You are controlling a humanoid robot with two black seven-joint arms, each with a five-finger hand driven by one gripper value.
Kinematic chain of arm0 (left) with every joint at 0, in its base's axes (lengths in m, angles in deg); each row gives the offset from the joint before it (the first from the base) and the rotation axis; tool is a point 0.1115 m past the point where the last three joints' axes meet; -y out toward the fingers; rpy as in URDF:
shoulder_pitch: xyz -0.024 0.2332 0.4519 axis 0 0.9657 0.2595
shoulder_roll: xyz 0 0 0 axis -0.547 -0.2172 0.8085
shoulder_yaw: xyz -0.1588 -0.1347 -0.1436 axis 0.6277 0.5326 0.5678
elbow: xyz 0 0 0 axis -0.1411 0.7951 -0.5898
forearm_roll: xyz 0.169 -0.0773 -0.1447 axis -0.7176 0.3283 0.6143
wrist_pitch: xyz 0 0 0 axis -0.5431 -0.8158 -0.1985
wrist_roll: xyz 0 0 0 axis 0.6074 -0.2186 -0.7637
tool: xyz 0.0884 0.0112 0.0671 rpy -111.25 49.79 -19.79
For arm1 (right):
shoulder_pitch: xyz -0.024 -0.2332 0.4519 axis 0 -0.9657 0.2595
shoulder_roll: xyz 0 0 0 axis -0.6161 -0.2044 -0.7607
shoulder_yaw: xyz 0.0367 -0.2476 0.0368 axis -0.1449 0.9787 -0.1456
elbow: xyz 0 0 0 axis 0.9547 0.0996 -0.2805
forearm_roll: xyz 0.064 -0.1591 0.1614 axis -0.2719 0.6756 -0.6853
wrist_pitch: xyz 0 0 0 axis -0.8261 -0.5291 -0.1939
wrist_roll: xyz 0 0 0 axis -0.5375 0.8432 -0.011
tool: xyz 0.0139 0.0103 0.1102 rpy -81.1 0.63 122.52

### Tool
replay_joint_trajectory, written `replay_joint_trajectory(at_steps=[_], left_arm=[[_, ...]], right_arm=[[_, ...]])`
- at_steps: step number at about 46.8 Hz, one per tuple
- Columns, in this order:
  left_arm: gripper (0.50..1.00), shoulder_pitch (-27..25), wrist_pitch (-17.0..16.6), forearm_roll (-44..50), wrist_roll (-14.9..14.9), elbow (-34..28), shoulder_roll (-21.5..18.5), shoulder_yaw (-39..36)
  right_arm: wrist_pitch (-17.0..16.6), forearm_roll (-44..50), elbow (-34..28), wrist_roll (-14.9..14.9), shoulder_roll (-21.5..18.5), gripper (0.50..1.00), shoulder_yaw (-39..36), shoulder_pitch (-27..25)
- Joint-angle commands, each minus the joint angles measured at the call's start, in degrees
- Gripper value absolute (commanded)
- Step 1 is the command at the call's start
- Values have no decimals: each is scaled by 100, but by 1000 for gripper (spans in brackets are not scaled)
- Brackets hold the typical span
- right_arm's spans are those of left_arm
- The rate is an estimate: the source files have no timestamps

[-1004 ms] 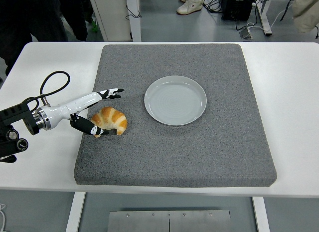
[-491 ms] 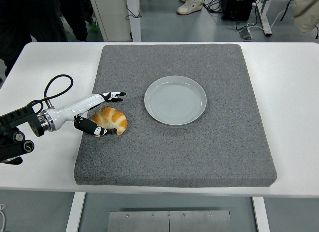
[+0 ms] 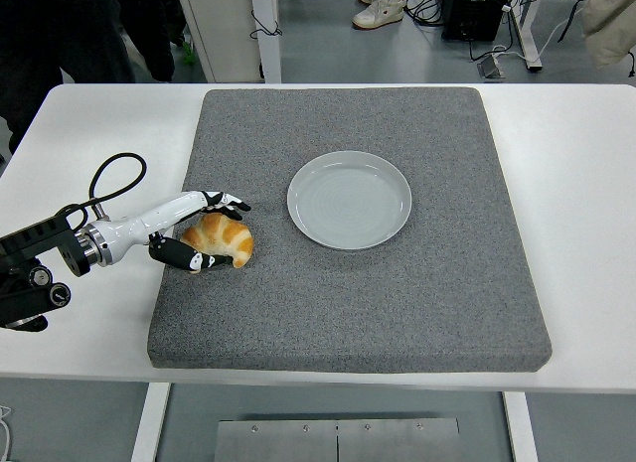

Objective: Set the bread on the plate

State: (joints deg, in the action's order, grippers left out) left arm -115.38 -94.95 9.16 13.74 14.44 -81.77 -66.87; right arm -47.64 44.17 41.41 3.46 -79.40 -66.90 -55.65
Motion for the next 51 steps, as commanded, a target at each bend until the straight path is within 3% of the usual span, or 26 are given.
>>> replay_joint_trajectory(at_steps=[1,3,28,42,51], left_arm=[[560,-25,1,7,11,-1,0,1],[500,-43,9,7,19,-1,-9,1],[500,-385,10,77,-7,157,-79,71],[500,-1194,97,95,-7,157,-457,185],[500,-1774,352,121,37,157,-580,203]], right_arm=[[-1,0,0,2,0,1000,0,0],[-1,0,9,2,0,1000,0,0],[-1,0,9,2,0,1000,0,0],[-1,0,9,2,0,1000,0,0],[-1,0,9,2,0,1000,0,9]])
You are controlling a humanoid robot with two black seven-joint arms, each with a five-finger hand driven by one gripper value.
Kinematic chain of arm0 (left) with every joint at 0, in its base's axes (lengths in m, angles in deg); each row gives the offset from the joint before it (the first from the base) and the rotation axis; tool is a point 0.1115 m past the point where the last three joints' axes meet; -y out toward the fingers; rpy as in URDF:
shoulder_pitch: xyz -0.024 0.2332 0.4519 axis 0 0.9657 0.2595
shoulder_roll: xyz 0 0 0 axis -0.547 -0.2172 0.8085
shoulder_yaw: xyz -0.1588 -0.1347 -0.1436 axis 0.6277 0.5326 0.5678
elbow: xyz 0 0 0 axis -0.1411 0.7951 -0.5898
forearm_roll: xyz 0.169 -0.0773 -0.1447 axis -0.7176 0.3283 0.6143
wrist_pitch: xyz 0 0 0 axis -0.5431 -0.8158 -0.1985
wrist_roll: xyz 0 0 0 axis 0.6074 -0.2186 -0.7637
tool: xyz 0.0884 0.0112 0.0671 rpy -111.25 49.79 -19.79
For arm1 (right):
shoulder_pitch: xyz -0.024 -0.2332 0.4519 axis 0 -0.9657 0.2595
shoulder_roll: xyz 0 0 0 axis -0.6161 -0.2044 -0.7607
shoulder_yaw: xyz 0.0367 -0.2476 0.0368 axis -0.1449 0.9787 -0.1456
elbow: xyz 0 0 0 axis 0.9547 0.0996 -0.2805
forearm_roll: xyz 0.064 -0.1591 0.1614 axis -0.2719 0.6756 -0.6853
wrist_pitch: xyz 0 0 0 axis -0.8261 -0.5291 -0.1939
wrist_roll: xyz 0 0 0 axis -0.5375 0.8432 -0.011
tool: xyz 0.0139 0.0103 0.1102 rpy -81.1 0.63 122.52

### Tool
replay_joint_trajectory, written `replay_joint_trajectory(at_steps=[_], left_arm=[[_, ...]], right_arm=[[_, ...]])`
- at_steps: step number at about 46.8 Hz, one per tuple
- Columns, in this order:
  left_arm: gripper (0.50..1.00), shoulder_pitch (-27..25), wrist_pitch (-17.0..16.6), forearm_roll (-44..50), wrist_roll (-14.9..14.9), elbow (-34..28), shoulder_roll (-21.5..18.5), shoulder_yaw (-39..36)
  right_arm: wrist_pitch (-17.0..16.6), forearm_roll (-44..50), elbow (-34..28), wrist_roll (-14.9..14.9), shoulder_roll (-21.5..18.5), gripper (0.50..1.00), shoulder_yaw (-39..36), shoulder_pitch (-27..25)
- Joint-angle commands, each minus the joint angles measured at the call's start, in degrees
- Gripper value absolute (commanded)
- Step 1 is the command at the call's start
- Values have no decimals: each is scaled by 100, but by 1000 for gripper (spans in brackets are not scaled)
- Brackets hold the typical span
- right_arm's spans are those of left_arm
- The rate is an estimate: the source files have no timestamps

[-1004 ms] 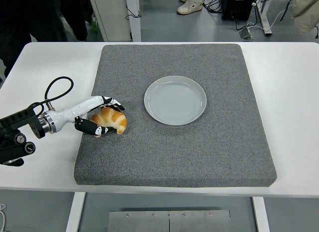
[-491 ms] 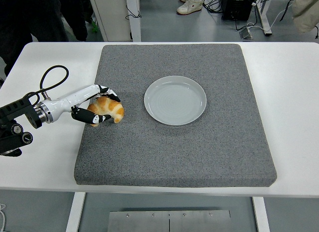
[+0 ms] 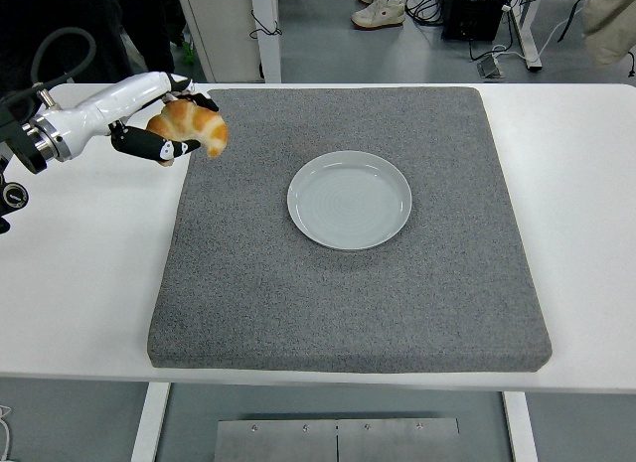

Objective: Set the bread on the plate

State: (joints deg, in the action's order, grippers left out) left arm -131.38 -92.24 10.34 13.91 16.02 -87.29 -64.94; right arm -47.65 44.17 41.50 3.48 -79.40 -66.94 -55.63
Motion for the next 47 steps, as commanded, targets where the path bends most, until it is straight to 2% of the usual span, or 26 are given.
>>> replay_joint_trajectory(at_steps=[1,8,16,22,35,47], left_arm=[[500,-236,117,3,28,-1,-28,10],[500,-588,293,47,63,-1,7,10],[500,-878,328,74,222,17,121,10],[500,-948,328,74,310,359,815,19],[500,-869,319,82,310,1572,2441,10],[500,-580,284,82,301,2047,3338,-16]], right_arm=[[0,0,0,0,0,1000,-5,6],[0,0,0,0,0,1000,4,6],[0,0,0,0,0,1000,4,6],[0,0,0,0,0,1000,4,6],[0,0,0,0,0,1000,4,6],[0,0,8,0,0,1000,4,6]])
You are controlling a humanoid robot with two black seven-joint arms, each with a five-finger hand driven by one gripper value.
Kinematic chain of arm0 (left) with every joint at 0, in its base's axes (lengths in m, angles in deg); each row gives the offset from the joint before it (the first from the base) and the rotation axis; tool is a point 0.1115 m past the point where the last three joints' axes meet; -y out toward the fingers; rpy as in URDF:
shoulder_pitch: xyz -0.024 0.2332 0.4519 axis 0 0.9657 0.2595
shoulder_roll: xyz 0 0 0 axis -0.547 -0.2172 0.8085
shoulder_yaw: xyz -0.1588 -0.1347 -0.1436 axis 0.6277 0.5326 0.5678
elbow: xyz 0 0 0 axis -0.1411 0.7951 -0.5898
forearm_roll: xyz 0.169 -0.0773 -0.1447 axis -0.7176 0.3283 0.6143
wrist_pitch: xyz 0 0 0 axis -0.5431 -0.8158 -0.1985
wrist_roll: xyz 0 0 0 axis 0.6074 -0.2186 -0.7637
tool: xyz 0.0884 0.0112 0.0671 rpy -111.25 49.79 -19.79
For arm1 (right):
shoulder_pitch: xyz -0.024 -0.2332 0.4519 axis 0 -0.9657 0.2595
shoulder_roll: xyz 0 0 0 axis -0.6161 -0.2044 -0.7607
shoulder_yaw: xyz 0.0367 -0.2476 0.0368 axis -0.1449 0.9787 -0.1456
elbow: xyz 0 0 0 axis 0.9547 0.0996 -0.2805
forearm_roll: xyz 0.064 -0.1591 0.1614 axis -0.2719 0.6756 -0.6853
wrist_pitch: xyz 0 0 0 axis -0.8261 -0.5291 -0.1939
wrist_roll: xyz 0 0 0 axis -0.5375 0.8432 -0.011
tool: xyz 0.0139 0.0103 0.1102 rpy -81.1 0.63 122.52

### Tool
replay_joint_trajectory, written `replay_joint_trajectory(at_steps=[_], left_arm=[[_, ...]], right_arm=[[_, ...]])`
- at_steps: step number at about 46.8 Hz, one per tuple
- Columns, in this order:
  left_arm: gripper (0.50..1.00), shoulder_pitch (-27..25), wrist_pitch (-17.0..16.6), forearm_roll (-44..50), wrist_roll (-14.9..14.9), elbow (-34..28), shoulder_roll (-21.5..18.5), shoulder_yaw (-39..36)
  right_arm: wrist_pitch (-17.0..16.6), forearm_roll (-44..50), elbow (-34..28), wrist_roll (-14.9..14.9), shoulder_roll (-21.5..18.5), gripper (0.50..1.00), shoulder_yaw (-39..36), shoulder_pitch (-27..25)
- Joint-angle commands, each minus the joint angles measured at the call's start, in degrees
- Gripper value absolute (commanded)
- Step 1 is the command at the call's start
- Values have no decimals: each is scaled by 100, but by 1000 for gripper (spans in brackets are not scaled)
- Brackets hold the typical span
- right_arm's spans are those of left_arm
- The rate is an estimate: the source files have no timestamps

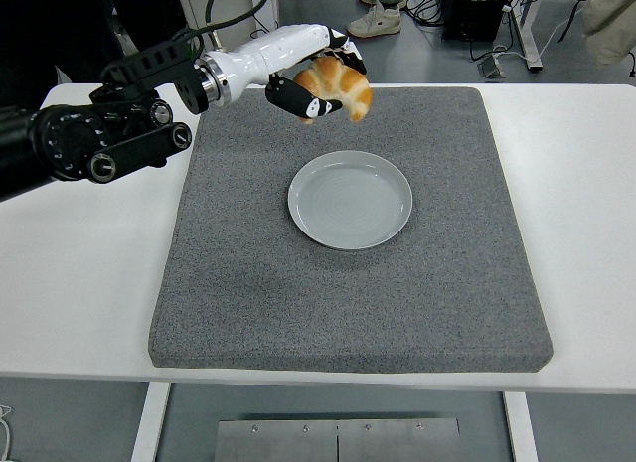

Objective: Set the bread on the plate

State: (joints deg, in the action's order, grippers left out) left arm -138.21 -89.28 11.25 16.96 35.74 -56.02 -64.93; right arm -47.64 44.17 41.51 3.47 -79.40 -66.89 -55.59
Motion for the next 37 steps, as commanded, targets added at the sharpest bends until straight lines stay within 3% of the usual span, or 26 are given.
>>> replay_joint_trajectory(at_steps=[1,14,25,37], left_arm=[[500,138,-12,-9,-4,102,263,-26],[500,648,-82,-61,-48,234,598,-53],[500,973,-214,-114,-84,252,615,-70],[500,1184,-311,-158,-180,700,835,-246]], right_arm=[[-1,0,7,1,0,1000,-9,2],[-1,0,24,1,0,1000,-9,-6],[-1,0,33,1,0,1000,-9,-6],[-1,0,33,1,0,1000,-9,-6]])
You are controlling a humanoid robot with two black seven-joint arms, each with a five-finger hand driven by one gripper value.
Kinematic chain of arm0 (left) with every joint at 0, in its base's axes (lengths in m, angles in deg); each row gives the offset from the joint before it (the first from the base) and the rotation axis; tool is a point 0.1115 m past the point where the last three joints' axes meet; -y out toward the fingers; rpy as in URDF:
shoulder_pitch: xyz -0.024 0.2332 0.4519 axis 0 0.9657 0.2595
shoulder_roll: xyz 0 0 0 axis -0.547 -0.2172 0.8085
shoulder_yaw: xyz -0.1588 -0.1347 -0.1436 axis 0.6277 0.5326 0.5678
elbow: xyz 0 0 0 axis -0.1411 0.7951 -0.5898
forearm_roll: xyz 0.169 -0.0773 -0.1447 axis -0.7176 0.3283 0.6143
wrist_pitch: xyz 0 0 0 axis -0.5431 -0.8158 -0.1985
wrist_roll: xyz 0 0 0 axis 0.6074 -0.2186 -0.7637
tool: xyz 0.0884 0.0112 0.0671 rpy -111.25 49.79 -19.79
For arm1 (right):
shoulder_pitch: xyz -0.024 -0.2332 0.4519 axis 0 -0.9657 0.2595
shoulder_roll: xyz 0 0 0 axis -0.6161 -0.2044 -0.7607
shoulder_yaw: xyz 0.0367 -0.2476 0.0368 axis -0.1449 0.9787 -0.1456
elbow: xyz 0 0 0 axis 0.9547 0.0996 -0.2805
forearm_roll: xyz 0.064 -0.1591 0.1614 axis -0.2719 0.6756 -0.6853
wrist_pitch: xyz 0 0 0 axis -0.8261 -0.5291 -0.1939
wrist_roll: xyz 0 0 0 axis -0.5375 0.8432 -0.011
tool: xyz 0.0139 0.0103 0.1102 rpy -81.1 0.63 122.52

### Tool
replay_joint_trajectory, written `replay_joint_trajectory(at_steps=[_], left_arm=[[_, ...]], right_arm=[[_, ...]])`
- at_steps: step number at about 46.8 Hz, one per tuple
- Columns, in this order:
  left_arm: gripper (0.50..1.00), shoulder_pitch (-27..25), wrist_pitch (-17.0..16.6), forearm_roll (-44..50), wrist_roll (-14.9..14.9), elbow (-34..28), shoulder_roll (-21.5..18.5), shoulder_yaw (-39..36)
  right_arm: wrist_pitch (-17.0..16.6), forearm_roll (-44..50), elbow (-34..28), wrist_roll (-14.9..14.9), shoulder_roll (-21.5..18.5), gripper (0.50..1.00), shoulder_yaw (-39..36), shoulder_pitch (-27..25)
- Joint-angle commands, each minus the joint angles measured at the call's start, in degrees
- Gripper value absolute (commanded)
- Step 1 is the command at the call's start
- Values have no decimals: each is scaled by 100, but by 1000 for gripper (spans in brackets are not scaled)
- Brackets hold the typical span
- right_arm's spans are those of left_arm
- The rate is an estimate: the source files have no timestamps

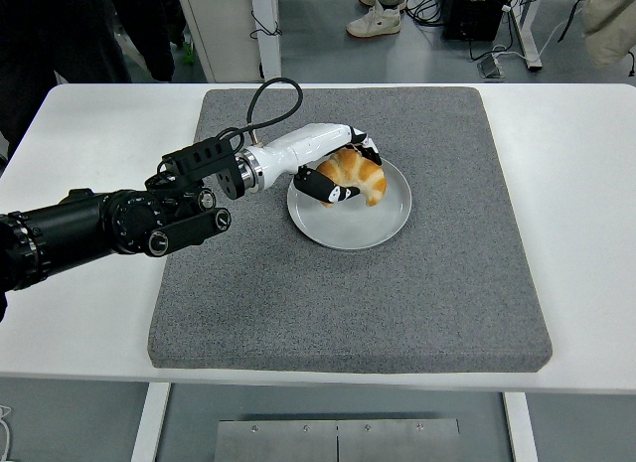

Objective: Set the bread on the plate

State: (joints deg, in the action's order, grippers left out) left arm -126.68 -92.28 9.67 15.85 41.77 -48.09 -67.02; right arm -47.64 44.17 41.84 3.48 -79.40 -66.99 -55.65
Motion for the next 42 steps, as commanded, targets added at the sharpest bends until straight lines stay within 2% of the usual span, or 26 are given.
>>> replay_joint_trajectory(at_steps=[1,18,42], left_arm=[[500,49,-19,1,-95,106,43,-37],[500,172,-19,10,-113,220,175,-37],[500,357,-19,62,-113,387,166,-28]], right_arm=[[0,0,0,0,0,1000,0,-1],[0,0,-9,0,0,1000,0,-1],[0,0,-9,0,0,1000,0,-1]])
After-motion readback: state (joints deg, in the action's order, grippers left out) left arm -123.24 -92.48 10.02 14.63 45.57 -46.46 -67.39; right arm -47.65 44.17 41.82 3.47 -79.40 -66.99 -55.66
